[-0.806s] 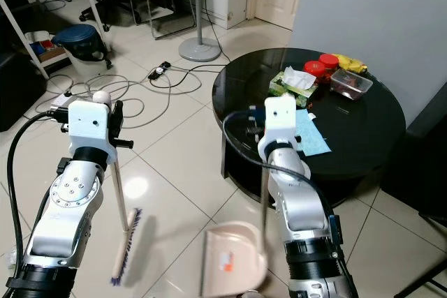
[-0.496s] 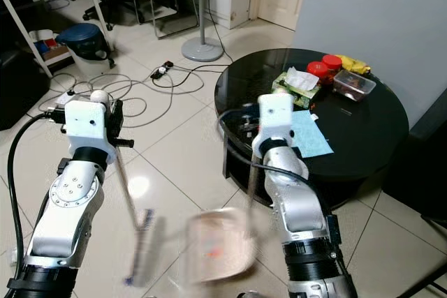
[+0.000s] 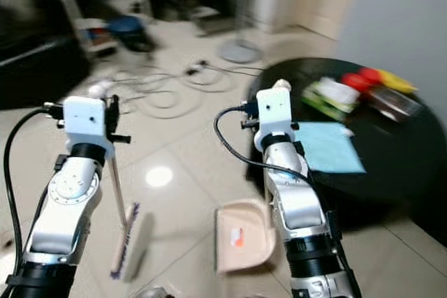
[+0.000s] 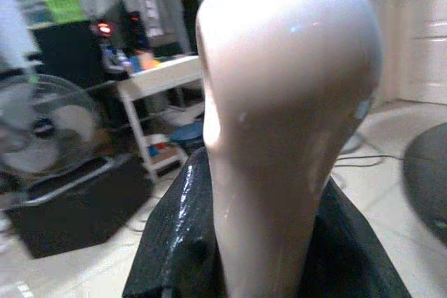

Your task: Sweep floor

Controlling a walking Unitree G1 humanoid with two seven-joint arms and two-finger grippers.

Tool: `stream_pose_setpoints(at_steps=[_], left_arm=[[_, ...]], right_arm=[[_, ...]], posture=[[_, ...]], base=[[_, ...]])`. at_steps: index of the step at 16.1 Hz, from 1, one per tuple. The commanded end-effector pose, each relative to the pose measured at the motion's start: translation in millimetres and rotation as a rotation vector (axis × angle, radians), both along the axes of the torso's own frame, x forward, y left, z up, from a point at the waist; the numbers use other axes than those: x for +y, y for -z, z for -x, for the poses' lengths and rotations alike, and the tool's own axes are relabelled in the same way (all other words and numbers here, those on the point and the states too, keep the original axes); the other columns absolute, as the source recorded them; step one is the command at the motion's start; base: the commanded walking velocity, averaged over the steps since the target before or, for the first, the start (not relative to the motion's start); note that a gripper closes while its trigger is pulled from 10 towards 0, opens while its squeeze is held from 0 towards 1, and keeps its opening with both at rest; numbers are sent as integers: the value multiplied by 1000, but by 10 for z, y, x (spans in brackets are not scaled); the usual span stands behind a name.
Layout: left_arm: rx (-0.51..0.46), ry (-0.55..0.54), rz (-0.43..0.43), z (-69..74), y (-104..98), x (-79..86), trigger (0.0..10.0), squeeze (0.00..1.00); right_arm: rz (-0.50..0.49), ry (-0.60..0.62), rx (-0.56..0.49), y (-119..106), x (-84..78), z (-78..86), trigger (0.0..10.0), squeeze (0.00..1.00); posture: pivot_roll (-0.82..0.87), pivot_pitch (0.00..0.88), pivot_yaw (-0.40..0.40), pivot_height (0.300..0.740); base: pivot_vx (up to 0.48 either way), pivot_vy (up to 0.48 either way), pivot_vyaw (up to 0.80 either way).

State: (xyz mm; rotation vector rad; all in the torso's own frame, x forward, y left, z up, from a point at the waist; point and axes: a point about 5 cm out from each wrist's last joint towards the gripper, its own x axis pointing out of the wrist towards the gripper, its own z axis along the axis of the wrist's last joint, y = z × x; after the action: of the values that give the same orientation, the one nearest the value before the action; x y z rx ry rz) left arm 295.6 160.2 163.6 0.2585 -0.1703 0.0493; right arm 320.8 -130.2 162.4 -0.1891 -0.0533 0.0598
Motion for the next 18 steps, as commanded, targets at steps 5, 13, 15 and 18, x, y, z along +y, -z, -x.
stream_pose_setpoints(at_steps=[5,13,15,18], left_arm=[[24,68,-86,21,-23,-52,10000,0],[44,148,-122,34,-7,-120,10000,0],[26,155,-108,40,-57,-106,10000,0],[27,154,-123,26,-57,-97,10000,0]], right_arm=[[-135,-18,0,-11,-11,17,10000,0],[-179,-52,31,119,17,133,10000,0],[-185,-43,29,124,-10,147,10000,0],[-189,-41,20,110,-19,147,10000,0]], posture=[[-42,0,16,740],[-48,0,57,740],[-49,0,66,740],[-49,0,73,740]], base=[[0,0,800],[0,0,800],[0,0,800],[0,0,800]])
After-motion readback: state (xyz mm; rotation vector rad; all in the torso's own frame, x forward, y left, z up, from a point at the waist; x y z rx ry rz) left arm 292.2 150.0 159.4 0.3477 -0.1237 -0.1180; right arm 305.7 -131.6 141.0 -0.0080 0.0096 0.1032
